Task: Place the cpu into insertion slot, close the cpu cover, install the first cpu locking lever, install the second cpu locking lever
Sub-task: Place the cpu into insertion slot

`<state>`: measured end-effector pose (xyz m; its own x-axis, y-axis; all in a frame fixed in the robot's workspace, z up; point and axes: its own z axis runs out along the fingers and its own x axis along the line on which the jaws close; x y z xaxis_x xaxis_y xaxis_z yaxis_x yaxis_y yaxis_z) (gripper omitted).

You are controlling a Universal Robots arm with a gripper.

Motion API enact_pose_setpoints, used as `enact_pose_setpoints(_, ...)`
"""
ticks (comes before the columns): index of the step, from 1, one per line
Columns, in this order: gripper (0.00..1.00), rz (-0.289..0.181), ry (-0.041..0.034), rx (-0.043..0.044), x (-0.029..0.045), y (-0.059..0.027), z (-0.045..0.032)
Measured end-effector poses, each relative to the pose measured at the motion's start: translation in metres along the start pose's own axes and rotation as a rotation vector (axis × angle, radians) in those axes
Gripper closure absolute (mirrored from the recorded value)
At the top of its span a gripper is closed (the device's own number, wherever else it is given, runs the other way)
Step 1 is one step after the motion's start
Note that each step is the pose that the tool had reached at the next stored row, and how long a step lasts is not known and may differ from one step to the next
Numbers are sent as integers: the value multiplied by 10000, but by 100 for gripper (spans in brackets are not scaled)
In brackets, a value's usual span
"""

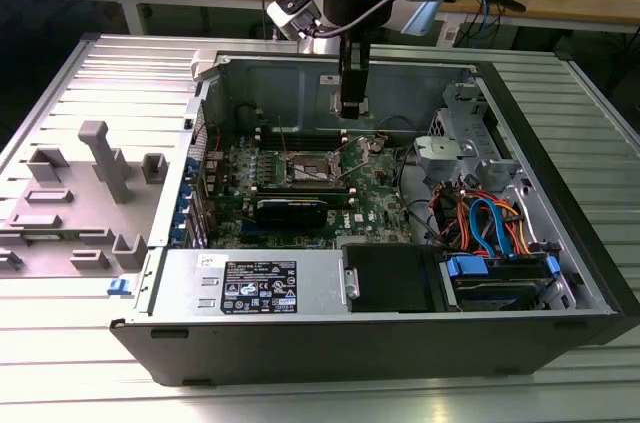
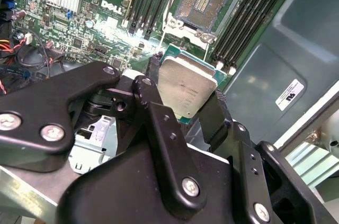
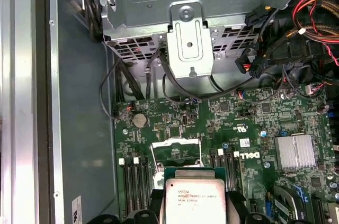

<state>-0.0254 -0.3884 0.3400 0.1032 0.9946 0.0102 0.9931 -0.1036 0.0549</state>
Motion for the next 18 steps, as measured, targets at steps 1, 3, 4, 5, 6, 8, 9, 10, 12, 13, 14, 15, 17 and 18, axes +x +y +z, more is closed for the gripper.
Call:
enact_pose_setpoints(1, 46, 27, -1, 0, 0, 0, 2)
enact_pose_setpoints(3, 46, 85, -5, -1, 0, 0, 7)
enact_pose_setpoints(4, 46, 107, -7, -1, 0, -1, 9)
enact_pose_setpoints(5, 46, 126, -7, -1, 0, -1, 12)
enact_pose_setpoints(6, 46, 148, -9, -1, 0, -1, 15)
enact_pose_setpoints(8, 46, 175, -11, -1, 0, -1, 18)
enact_pose_setpoints(9, 46, 182, -11, -1, 0, -1, 19)
enact_pose_setpoints(10, 46, 188, -11, -2, 0, -1, 20)
enact_pose_setpoints(12, 46, 207, -12, -1, 0, -1, 22)
enact_pose_setpoints(13, 46, 218, -13, -2, 0, -1, 23)
enact_pose_setpoints(14, 46, 228, -13, -2, 0, -1, 24)
enact_pose_setpoints(15, 46, 234, -14, -2, 0, -1, 25)
enact_pose_setpoints(17, 46, 247, -15, -2, 0, -1, 26)
enact_pose_setpoints(18, 46, 251, -15, -2, 0, -1, 27)
